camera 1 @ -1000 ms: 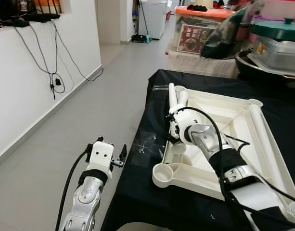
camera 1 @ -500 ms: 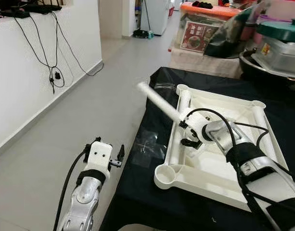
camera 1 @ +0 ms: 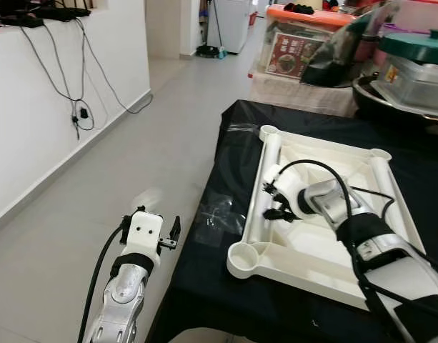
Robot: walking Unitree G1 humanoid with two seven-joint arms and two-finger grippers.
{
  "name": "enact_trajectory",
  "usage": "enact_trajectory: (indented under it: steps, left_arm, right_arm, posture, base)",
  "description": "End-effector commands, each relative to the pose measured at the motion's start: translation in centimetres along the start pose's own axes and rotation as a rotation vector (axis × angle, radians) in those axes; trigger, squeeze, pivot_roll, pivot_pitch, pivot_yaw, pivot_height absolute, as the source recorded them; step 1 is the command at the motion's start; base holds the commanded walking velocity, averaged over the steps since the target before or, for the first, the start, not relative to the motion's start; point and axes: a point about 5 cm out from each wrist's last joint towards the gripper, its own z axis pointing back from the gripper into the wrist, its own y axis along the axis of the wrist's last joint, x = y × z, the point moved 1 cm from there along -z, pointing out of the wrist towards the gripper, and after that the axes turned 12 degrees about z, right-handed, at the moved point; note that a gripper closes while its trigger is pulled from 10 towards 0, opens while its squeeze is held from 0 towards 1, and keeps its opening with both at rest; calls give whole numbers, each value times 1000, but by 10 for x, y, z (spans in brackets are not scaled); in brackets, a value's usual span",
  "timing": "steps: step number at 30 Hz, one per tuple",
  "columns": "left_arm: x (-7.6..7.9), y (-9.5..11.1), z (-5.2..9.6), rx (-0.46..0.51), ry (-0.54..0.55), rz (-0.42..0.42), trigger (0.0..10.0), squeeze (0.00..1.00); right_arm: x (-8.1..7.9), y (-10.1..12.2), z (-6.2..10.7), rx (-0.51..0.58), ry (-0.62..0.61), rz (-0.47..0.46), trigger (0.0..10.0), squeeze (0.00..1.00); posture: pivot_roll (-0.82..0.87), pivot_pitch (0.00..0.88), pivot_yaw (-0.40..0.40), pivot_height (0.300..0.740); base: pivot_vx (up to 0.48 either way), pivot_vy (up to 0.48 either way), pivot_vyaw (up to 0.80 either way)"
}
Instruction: Building children table
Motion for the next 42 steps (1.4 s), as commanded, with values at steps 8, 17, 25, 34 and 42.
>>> enact_trajectory:
  steps: [8,17,25,34,42]
  left_arm:
    - [-5,-5,8,-12,27,-1,10000,0]
    - [-6,0,9,-7,-7,4,10000,0]
    - [-6,2,12,-13,-26,28,10000,0]
    - [-5,6,12,0,-49,28,10000,0]
    - [-7,9,11,7,-58,24,10000,0]
  right_arm:
    - [14,48,10,356,-191,-191,0,0]
    - [-26,89,37,789,-337,-442,10000,1000]
    - [-34,75,56,809,-551,-518,10000,1000]
    - [-42,71,60,784,-617,-553,10000,1000]
    - [-53,68,60,753,-631,-581,10000,1000]
  posture:
    - [-17,0,-133,740]
    - [-2,0,-81,740]
    - [-2,0,-52,740]
    - [-2,0,-41,740]
    - [4,0,-36,740]
  base:
    - [0,0,0]
    - [0,0,0]
    - [0,352,0]
    - [0,462,-283]
    - [0,462,-730]
